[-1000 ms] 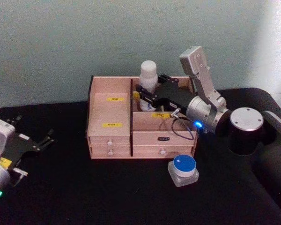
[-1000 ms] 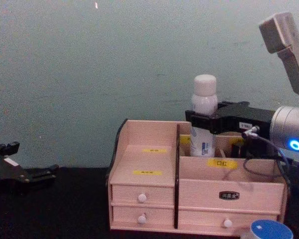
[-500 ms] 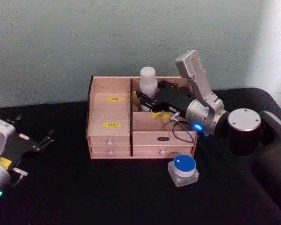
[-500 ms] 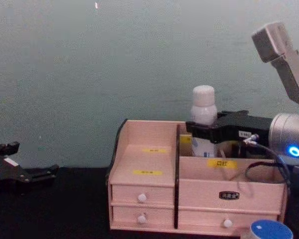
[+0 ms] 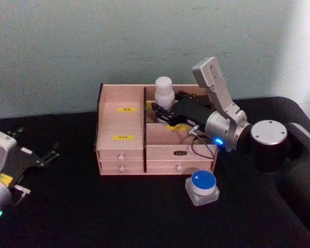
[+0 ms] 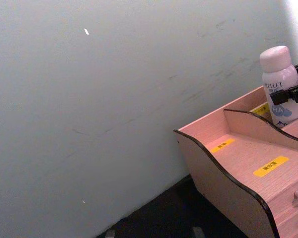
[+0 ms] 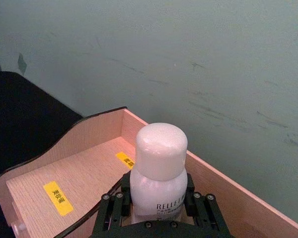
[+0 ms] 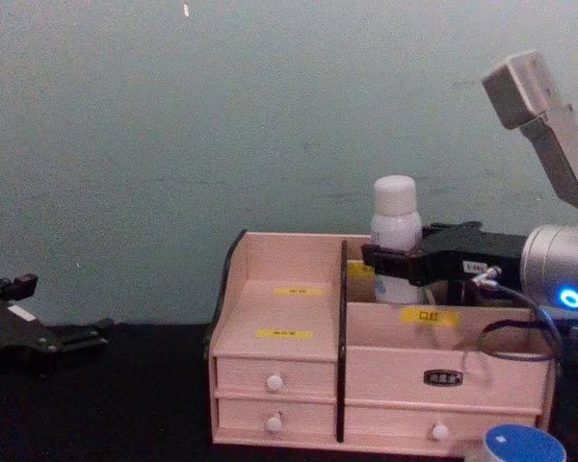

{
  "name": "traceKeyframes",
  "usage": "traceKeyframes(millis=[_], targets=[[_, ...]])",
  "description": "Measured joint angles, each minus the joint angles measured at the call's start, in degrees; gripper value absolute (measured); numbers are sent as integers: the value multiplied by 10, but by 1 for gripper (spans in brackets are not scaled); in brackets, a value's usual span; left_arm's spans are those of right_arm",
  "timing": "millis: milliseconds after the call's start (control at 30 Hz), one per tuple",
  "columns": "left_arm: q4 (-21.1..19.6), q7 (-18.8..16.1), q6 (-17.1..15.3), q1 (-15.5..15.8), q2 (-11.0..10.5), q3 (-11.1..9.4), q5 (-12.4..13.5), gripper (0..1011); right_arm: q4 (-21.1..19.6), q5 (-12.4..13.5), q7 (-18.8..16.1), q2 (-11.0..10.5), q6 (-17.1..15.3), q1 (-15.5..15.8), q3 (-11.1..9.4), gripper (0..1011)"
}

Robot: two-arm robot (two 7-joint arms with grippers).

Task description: Pick up the facial cleanser and watermelon frost from the table and place them into the tiered storage box.

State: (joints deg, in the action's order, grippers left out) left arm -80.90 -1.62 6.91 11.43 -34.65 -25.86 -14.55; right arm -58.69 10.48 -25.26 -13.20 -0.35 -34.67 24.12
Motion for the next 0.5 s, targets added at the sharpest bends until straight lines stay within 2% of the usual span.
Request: traceKeyframes(millis=[400, 500], targets=[[0, 0, 0, 0, 0, 0, 0, 1001, -1, 1, -1, 0, 1, 1, 0, 594], [0, 0, 0, 0, 0, 0, 0, 1001, -1, 1, -1, 0, 1, 1, 0, 633]])
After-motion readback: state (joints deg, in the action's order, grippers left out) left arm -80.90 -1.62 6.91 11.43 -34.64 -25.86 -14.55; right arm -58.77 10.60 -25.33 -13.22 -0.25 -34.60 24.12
